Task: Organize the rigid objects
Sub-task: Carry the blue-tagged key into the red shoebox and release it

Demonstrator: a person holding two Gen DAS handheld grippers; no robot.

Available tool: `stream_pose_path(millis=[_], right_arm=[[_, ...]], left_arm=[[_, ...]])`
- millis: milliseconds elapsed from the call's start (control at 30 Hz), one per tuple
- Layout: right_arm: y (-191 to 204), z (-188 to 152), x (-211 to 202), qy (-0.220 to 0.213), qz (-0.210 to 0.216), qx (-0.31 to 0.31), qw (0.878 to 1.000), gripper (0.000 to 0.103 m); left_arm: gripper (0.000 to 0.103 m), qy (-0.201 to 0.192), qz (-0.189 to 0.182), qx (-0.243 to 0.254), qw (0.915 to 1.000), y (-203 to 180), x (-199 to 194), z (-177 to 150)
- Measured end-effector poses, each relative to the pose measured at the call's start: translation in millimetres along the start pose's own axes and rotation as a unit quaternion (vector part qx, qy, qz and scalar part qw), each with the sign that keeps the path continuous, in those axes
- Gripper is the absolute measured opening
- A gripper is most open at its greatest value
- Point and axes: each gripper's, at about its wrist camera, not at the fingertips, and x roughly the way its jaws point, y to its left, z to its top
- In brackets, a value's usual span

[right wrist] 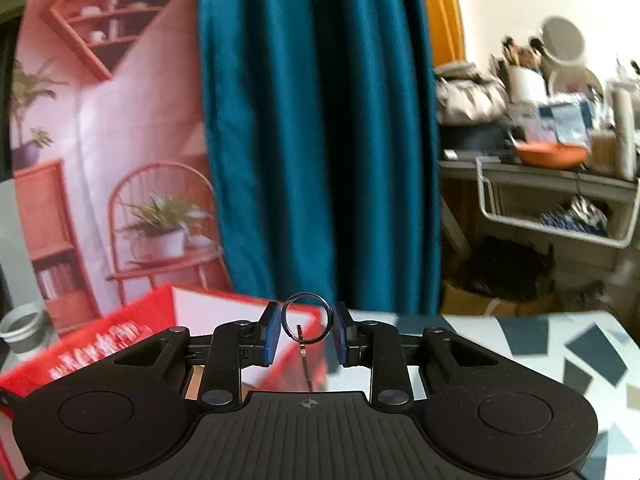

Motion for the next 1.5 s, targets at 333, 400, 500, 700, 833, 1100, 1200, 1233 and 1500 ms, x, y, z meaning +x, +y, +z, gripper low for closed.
stream_pose_path(millis=[333,400,500,700,833,1100,1200,1233,1500], right_arm=[[41,26,-3,-0.023,0.059,-0.042,0.997,0.025],[46,28,-3,-0.022,0.069,-0.046,0.996,0.025],[52,27,-1,-0.013,0.082,-0.051,0.995,0.025],[58,12,8,0.024,0.092,-0.055,0.994,0.025],[58,-3,15,0.056,0.089,-0.059,0.993,0.025],[51,-31,21,0.098,0.070,-0.067,0.990,0.025],[47,-35,20,0.101,0.069,-0.066,0.990,0.025],[47,-36,19,0.100,0.071,-0.066,0.990,0.025],[48,-35,18,0.100,0.072,-0.076,0.990,0.027]], left_arm=[[0.012,0.000,0.000,-0.001,1.0000,0,0,0],[0.012,0.000,0.000,-0.001,1.0000,0,1,0],[0.012,0.000,0.000,-0.001,1.0000,-1,1,0],[0.012,-0.001,-0.001,-0.002,1.0000,-1,2,-1],[0.013,-0.001,-0.001,-0.003,1.0000,-2,3,-1],[0.013,-0.001,-0.001,-0.002,1.0000,-1,3,-1],[0.013,-0.001,-0.001,-0.002,1.0000,-2,3,-1],[0.013,-0.001,-0.001,-0.003,1.0000,-2,3,-1],[0.013,-0.001,-0.001,-0.002,1.0000,-1,3,-1]])
